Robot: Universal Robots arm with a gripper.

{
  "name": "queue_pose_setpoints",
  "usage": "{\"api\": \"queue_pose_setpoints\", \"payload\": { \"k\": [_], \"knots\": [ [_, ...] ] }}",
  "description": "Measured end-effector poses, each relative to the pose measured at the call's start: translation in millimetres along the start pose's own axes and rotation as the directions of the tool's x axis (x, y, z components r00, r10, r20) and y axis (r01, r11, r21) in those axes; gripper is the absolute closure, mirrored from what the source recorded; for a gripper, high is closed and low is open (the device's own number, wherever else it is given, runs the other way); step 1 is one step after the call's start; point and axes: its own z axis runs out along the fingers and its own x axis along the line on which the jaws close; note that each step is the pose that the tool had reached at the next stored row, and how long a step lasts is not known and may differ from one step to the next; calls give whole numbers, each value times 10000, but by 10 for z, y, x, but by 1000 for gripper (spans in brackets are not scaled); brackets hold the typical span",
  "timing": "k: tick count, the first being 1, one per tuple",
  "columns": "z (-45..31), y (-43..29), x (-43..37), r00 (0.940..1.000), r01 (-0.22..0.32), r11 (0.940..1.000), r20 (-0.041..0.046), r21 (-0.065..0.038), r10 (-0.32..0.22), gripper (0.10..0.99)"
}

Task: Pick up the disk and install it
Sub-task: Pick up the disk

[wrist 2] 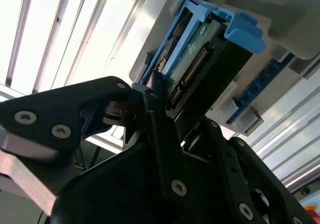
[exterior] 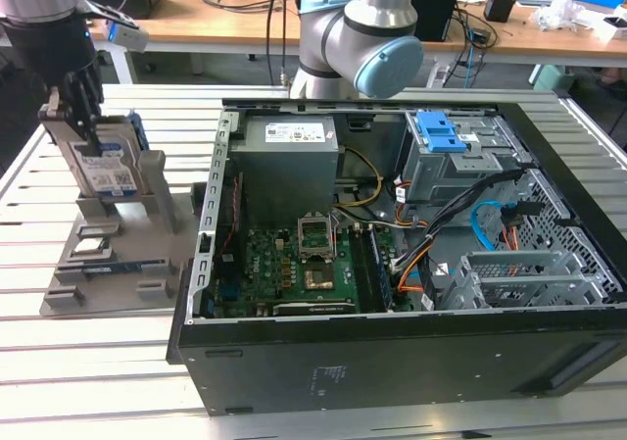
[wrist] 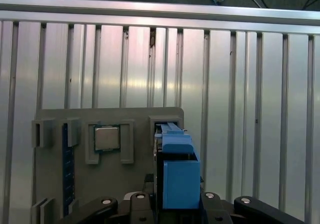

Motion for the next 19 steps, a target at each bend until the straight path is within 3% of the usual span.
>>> {"api": "queue_pose_setpoints", "payload": {
  "k": [7,17,19],
  "knots": [
    [-103,4,-3,10000,0,10000,-1,0,0,725],
    [-324,13,-10,10000,0,10000,0,0,0,725],
    [-399,16,-12,10000,0,10000,0,0,0,725]
  ]
}}
